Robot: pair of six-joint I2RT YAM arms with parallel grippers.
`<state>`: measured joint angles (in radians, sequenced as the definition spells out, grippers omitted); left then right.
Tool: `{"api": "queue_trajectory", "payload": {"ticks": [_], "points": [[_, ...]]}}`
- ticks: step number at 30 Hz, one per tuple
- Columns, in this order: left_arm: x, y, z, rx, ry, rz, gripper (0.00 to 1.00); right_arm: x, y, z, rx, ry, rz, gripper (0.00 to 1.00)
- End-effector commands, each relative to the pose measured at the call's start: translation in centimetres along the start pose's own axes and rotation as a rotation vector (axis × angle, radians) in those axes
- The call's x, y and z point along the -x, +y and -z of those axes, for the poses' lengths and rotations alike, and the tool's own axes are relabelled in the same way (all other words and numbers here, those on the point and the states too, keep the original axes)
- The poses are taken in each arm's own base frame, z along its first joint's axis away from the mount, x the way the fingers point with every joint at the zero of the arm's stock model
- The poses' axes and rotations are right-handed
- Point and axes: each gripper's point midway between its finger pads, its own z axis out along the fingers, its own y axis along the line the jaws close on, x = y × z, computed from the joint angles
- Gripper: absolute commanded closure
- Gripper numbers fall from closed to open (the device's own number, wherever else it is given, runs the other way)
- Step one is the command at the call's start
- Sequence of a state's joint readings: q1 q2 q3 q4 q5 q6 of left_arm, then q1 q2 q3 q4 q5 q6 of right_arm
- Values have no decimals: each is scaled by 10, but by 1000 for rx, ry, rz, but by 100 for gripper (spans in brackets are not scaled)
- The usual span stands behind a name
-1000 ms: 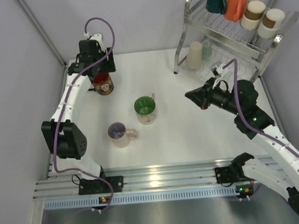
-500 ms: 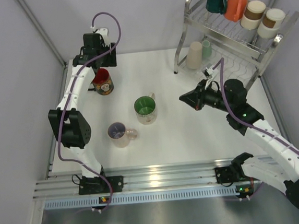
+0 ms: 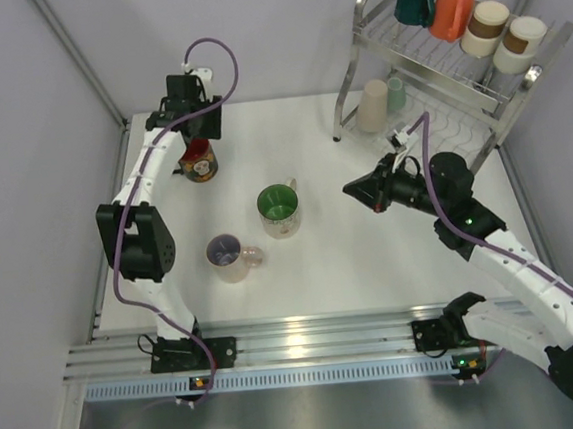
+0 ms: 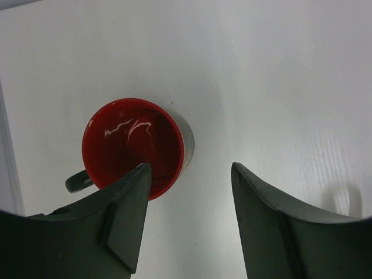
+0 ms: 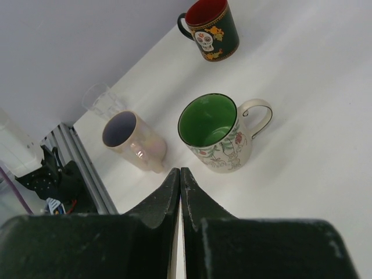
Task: Load the cups into the dish rack
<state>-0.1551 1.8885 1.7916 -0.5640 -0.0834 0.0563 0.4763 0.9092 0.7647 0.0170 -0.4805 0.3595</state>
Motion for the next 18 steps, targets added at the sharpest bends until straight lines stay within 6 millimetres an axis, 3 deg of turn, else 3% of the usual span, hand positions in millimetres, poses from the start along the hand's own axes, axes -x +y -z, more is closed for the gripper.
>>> {"api": "queue_trajectory", "payload": {"ticks": [1, 4, 8, 9, 13, 18], "points": [[10, -2, 12, -37, -56, -73, 37, 19, 16, 2, 42, -52, 54, 97], [-3, -4, 9, -55, -28, -109, 36, 21, 15, 3, 34, -55, 59, 95], [-7, -34, 27, -200, -45, -86, 37, 21, 15, 2, 28, -57, 60, 91], [-13, -33, 25, -196, -30, -86, 37, 20, 14, 2, 24, -56, 56, 91], [-33, -66, 49, -186, 2, -138, 36, 21, 10, 2, 2, -61, 49, 86], [-50, -99, 93, -204, 21, -93, 36, 21, 3, 2, -39, -62, 46, 86]]}}
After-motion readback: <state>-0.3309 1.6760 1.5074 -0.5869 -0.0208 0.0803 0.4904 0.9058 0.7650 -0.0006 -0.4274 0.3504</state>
